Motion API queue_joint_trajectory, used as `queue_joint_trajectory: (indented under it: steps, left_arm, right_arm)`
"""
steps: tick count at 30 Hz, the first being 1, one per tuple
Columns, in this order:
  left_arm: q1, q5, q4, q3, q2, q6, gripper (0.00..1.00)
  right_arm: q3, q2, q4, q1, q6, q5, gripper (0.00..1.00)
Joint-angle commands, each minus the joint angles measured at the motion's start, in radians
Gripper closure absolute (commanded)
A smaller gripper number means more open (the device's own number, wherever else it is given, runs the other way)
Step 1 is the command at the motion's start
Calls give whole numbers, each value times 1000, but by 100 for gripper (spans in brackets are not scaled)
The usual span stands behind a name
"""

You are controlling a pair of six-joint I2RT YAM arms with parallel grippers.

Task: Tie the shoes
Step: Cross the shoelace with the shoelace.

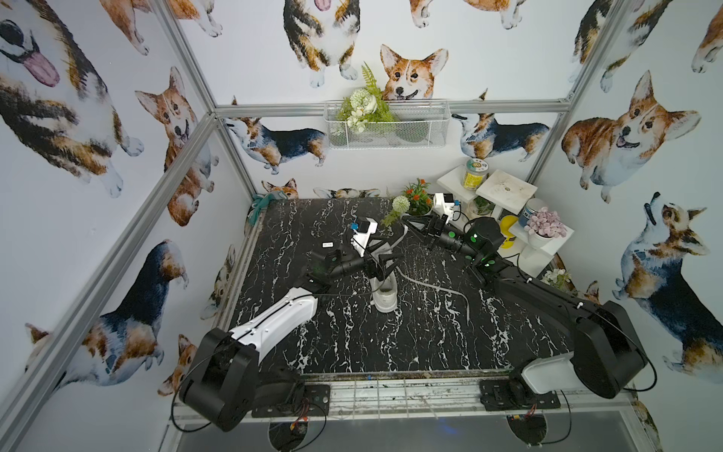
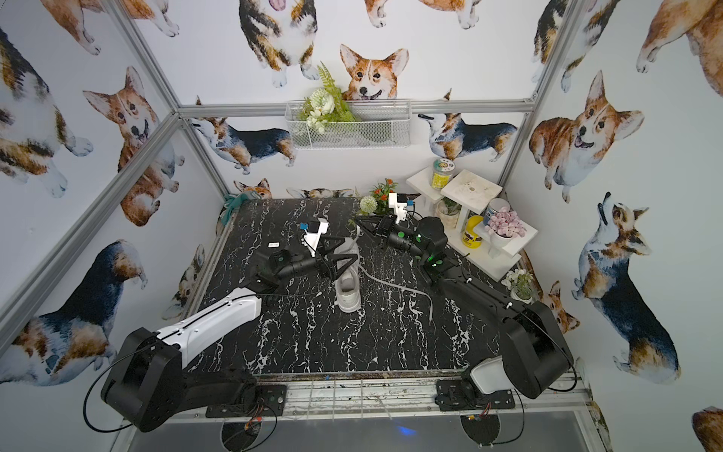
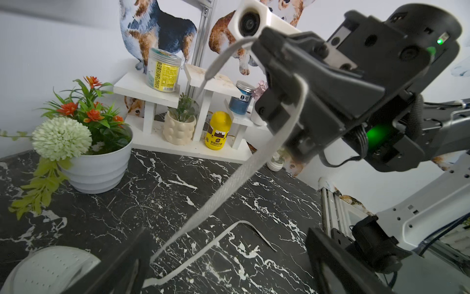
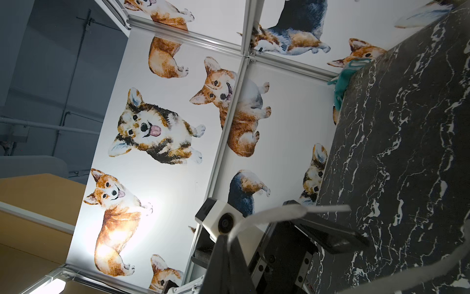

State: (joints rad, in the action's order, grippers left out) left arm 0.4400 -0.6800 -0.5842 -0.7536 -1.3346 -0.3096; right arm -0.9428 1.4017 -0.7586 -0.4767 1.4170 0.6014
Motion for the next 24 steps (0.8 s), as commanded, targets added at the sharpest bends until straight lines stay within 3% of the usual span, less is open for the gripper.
queue_joint_trajectory:
  steps: [1,6,11,16,20,24]
  left_arm:
    - [0,-6,-161,-13,-49,25,0]
    - [0,-15,-269,-62,-155,-8,4]
    - [0,-90,-301,-126,-256,-49,28]
    - [1,-133,-422,-95,-305,-133,50]
    - [0,-149,-449,-85,-316,-155,62]
    - [-1,-154,-453,-82,-338,-154,65]
  right_arm:
    - [-20,-12,39,0,-36,-3,100]
    - [-25,-36,57,1,-43,-12,100]
    - [-28,-59,91,3,-69,-30,100]
    - [-25,-71,96,22,-71,-37,100]
    - [-24,-74,99,39,-70,-29,100]
    - [-16,-75,111,42,-82,-28,100]
